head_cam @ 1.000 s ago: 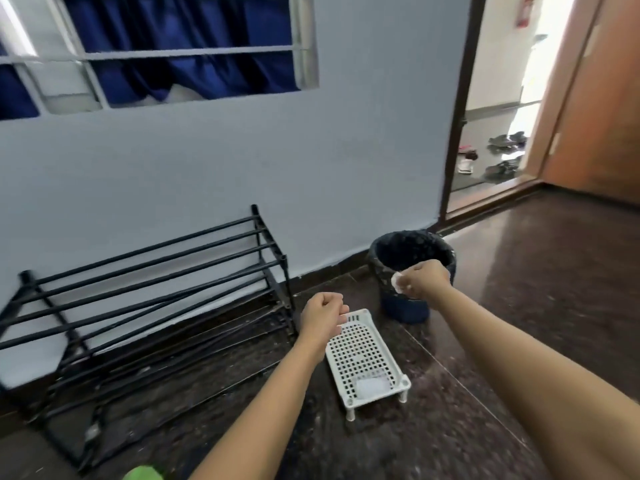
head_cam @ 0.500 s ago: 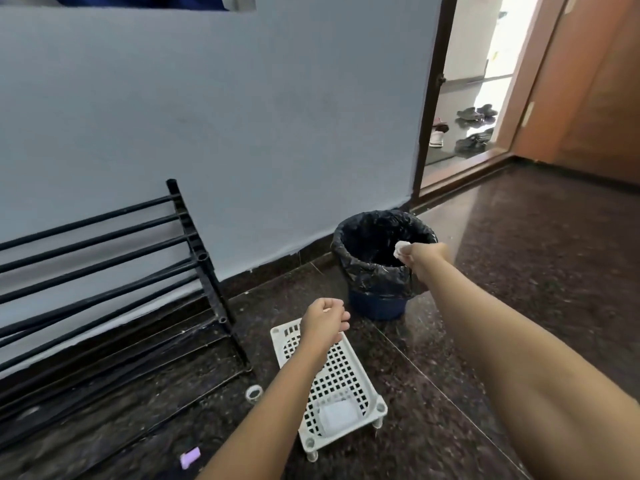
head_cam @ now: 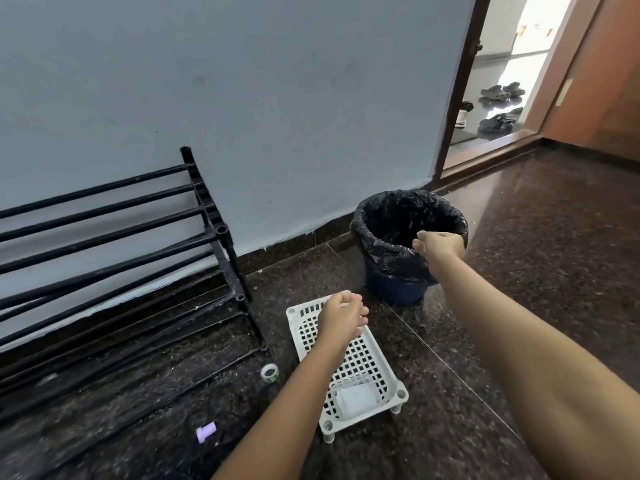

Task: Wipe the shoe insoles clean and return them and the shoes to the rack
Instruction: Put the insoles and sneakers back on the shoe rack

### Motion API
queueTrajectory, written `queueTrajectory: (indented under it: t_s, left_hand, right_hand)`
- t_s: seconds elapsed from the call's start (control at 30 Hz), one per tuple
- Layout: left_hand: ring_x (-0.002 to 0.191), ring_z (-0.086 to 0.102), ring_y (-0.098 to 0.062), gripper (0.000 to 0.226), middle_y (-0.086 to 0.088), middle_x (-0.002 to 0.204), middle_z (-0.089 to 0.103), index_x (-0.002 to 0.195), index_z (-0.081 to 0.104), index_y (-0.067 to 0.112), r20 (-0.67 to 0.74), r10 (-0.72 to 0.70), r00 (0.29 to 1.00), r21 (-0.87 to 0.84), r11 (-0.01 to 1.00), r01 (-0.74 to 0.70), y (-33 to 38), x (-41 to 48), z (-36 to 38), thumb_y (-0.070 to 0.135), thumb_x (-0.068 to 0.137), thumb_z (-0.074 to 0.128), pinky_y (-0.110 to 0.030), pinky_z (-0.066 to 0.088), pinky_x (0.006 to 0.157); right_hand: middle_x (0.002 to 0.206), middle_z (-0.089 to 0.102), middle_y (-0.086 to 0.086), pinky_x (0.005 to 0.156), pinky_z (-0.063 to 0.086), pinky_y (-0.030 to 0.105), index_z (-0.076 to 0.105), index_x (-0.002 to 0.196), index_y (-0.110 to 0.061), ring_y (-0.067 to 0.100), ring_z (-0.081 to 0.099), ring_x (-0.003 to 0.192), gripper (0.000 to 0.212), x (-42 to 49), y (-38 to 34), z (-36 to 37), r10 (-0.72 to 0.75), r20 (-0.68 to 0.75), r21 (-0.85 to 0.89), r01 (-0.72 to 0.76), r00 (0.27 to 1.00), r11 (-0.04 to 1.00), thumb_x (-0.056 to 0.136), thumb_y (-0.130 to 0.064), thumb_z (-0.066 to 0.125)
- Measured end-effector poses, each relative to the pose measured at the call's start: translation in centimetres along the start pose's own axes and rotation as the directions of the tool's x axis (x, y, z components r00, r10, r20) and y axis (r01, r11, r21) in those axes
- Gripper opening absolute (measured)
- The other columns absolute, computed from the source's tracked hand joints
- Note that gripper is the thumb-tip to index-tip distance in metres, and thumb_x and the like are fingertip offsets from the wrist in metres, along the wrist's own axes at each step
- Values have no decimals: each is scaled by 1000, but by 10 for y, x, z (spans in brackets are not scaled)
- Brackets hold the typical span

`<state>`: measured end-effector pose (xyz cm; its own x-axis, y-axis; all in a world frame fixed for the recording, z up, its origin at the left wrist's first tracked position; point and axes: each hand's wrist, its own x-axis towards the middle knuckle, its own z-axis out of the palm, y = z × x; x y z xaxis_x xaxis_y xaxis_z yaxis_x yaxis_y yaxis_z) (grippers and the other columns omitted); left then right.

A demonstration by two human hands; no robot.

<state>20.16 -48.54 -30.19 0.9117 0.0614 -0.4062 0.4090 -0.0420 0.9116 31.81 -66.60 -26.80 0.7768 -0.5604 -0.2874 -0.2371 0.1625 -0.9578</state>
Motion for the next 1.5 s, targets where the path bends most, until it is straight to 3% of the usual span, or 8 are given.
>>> queueTrajectory:
  t_s: [0.3,0.6,0.87,1.0,1.07,1.17,1.33,1.5]
  left_hand:
    - [90,66,-13,17,0,101,69,107,61,17,-92,-43,995,-92,995,35,-31,-36,-74,23,100,47,-33,53,87]
    - [86,63,-14,12,-3,100,69,99,63,19,-395,-202,896,-115,979,170,-140,-99,-208,23,98,51,-28,52,75]
    - [88,56,-23,14,-5,98,57,105,54,6,-598,-255,760,259,835,485,-242,-174,-279,12,93,53,-27,35,67]
    - [77,53,-20,30,-17,113,58,116,47,-6,-629,-414,658,175,749,638,-276,-194,-272,8,91,54,-21,41,51]
    - [92,59,-28,38,-22,123,54,122,43,-6,-652,-442,616,133,733,667,-288,-196,-267,10,90,56,-26,52,67]
    - [108,57,-39,46,-25,128,50,127,38,-5,-691,-429,582,113,732,672,-296,-194,-261,17,92,58,-41,51,86]
    - [103,58,-38,40,-23,122,55,122,39,-1,-737,-424,526,19,765,643,-302,-190,-267,18,94,59,-40,49,78]
    - [84,49,-23,22,-19,112,63,116,59,-1,-751,-320,578,19,863,504,-297,-191,-275,9,98,50,-29,35,72]
  right_hand:
    - [67,70,2,67,56,28,70,72,-14,14,67,66,11,-135,69,58,-277,449,-281,428,850,859,80,-16,63]
    - [57,64,-1,65,49,23,61,57,-17,9,59,56,24,-266,226,80,125,743,-557,503,658,661,81,-18,63]
    - [72,64,8,63,45,24,58,69,-7,21,65,77,33,-341,306,73,444,729,-682,604,521,412,81,-36,68]
    - [107,61,9,74,47,30,46,99,-11,25,61,99,43,-362,327,67,433,705,-705,616,561,350,79,-40,69]
    - [110,60,10,78,48,33,41,102,-11,29,61,102,42,-366,332,66,410,691,-721,610,595,330,82,-34,68]
    - [109,59,11,79,50,32,46,107,-9,27,61,100,36,-365,336,65,418,670,-742,576,613,344,81,-24,66]
    - [83,67,6,66,55,29,50,76,-17,18,66,74,20,-360,340,64,442,669,-738,466,597,488,78,-8,68]
    - [63,60,5,48,55,27,55,79,-7,7,61,50,15,-360,324,65,489,686,-685,252,539,684,82,5,63]
